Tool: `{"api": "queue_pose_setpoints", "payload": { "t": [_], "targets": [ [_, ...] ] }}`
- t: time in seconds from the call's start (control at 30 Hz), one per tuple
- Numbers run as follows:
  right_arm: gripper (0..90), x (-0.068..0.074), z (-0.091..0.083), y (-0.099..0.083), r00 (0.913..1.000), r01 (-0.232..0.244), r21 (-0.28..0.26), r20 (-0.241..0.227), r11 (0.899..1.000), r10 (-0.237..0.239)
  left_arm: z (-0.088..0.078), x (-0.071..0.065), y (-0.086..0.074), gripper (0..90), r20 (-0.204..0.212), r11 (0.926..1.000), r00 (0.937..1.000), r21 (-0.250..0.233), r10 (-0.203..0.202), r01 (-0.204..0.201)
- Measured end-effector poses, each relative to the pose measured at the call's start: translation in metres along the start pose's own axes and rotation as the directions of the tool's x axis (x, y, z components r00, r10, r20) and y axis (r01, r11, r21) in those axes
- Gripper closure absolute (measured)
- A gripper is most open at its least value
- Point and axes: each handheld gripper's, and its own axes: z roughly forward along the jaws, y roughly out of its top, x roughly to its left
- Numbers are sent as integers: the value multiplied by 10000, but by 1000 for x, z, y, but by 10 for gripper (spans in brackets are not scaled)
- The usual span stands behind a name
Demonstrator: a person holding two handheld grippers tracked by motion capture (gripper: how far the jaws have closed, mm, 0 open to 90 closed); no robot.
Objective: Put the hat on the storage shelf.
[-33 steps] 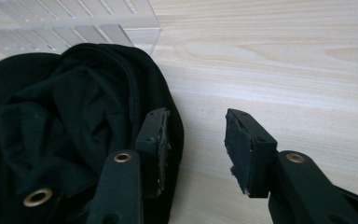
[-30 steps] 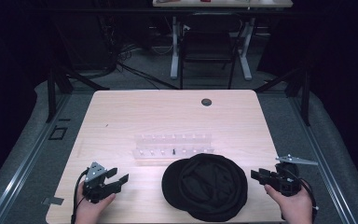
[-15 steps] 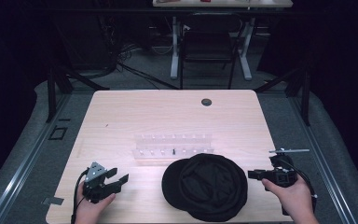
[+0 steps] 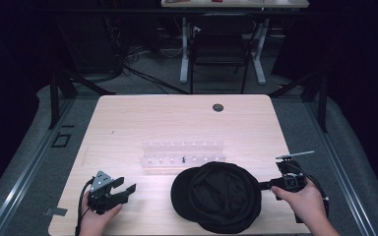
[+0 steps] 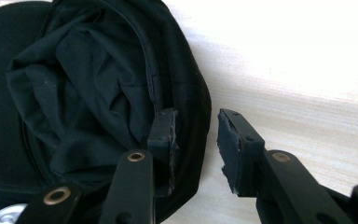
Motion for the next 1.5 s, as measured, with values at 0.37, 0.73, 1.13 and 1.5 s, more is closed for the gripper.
{"api": "queue_pose_setpoints", "payload": {
  "t": [0.37,0.73,1.13,1.5],
  "targets": [
    [718,4,13,3,10000,-24,678,75,9977,19,1,-1,0,427,3,10000,10000,55,34,-34],
    [745,4,23,6,9999,-144,1247,34,9921,141,1,-1,0,427,21,10000,10000,73,44,-44],
    [801,-2,29,4,9966,-725,1428,-280,9871,773,2,-2,0,427,44,10000,10000,66,46,-46],
    [798,-4,28,6,9948,-838,1407,-463,9865,911,3,-2,0,427,72,10000,10000,80,53,-54]
  ]
}}
